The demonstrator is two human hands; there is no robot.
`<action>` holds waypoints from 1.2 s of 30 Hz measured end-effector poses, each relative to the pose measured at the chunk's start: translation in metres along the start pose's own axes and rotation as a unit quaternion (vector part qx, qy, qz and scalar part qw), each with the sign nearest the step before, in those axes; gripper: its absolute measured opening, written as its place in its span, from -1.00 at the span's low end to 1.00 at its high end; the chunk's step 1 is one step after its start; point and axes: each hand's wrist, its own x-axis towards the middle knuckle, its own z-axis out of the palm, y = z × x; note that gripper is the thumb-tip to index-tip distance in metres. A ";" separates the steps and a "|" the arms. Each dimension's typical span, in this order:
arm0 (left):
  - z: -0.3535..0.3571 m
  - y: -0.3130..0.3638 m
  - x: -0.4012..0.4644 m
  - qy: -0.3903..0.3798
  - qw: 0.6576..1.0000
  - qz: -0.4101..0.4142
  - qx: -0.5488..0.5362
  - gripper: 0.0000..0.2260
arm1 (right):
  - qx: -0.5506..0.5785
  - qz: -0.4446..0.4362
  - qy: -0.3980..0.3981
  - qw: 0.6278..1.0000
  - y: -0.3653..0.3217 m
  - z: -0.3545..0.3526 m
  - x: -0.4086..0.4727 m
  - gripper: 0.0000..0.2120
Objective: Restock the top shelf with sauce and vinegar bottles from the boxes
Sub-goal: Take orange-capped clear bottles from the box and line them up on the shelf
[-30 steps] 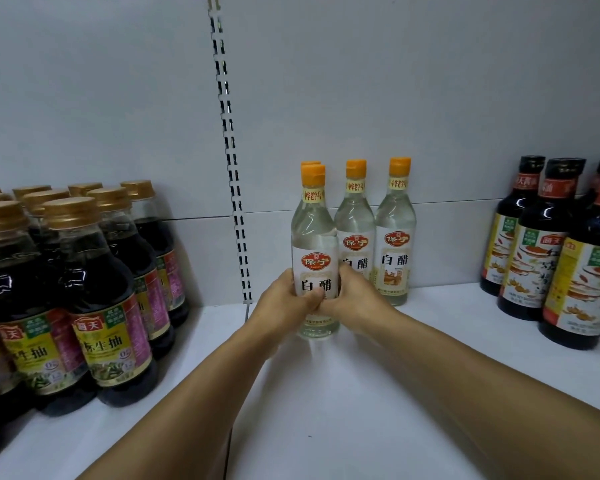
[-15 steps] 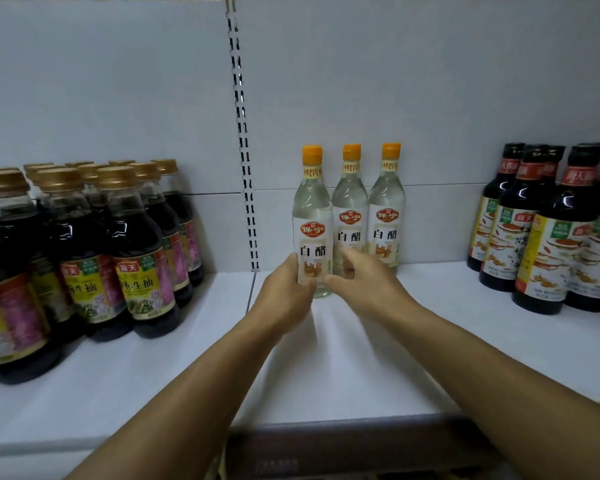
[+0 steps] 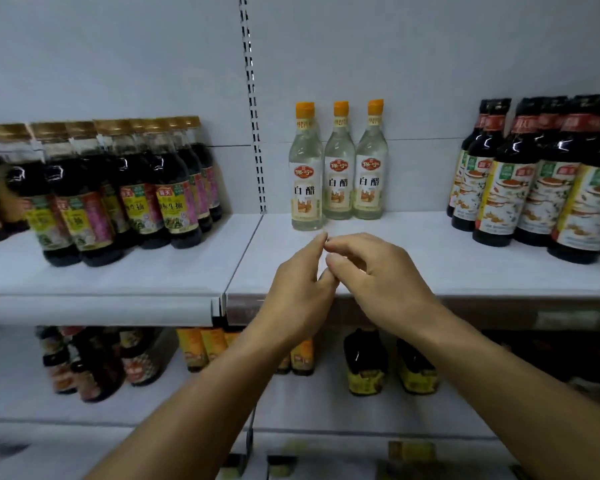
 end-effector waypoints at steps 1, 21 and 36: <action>-0.001 0.002 -0.010 0.001 1.000 -0.011 -0.004 -0.54 | 0.000 -0.004 -0.001 1.000 -0.003 -0.001 -0.009 -0.76; -0.031 -0.050 -0.132 -0.095 0.992 0.008 -0.084 -0.72 | -0.022 0.073 0.006 0.997 -0.045 0.070 -0.114 -0.88; -0.018 -0.134 -0.221 -0.192 0.969 -0.075 -0.138 -0.72 | -0.058 0.188 -0.040 0.980 -0.033 0.157 -0.206 -0.86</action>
